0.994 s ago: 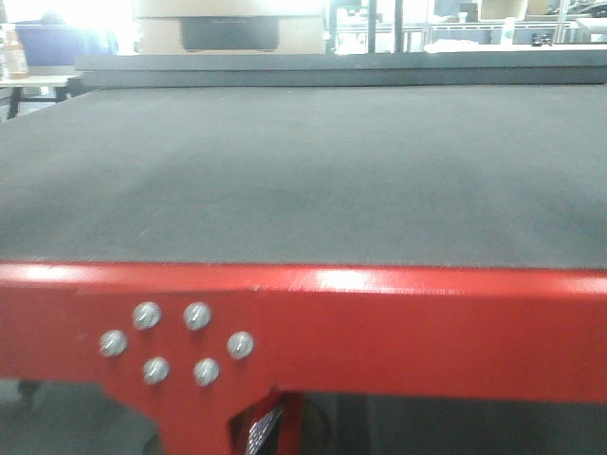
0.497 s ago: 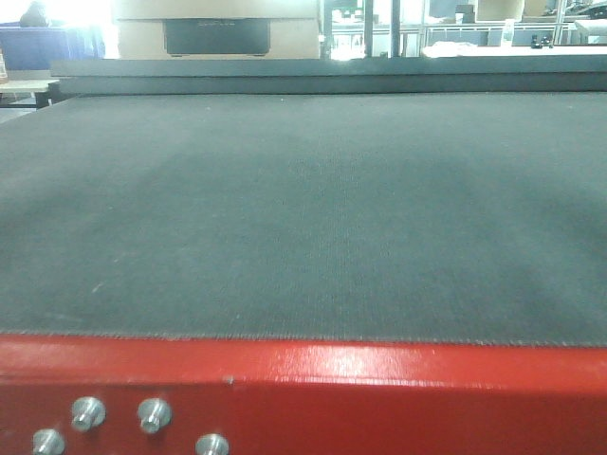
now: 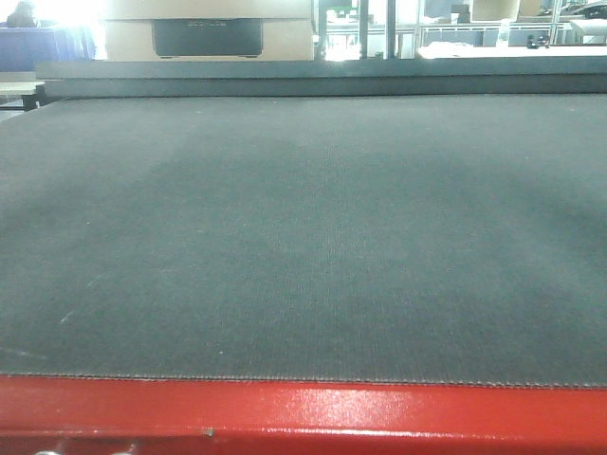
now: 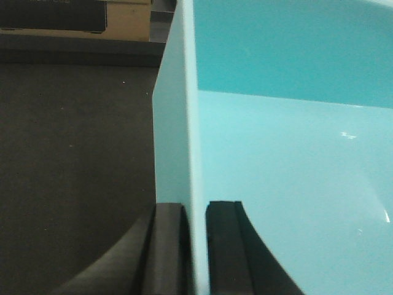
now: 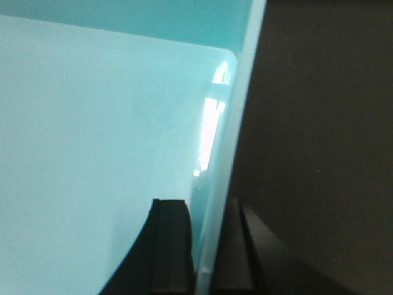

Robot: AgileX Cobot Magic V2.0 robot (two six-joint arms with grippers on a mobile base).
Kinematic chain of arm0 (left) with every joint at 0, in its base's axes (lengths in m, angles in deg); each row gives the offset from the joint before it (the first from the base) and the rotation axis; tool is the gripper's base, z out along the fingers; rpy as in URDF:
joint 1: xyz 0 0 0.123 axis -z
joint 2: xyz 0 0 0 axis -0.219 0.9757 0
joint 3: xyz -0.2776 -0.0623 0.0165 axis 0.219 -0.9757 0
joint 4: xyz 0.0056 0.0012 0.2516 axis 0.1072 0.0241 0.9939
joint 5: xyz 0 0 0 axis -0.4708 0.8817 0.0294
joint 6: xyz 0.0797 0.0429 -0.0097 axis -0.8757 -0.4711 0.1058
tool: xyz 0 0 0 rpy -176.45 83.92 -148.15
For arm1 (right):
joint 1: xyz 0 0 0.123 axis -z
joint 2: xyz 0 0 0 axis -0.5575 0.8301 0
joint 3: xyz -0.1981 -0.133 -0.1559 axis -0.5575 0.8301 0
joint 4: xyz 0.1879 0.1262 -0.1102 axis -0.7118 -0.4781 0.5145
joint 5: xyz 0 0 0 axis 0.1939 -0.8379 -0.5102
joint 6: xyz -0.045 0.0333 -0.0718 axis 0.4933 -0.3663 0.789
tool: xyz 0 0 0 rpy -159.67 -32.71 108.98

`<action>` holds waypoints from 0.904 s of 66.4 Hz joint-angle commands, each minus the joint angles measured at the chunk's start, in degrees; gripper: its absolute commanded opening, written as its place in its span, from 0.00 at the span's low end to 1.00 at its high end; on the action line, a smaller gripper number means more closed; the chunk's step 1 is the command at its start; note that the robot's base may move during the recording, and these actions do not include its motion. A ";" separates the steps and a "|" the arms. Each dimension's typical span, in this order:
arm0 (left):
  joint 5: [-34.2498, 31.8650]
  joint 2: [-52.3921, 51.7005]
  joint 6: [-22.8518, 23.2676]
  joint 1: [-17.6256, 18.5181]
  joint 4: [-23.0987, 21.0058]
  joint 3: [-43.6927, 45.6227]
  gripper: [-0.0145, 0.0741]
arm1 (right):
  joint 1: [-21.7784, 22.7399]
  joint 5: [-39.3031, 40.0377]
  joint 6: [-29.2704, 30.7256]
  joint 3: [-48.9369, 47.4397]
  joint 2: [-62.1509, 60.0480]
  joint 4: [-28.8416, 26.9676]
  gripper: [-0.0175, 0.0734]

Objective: Fetch blue bin and place on conveyor start
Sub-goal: 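Lower the held bin with both grippers onto the grey conveyor belt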

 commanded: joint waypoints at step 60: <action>-5.11 -1.03 0.03 0.36 -1.96 0.53 0.04 | 0.11 1.94 1.35 -0.47 -0.60 -0.04 0.02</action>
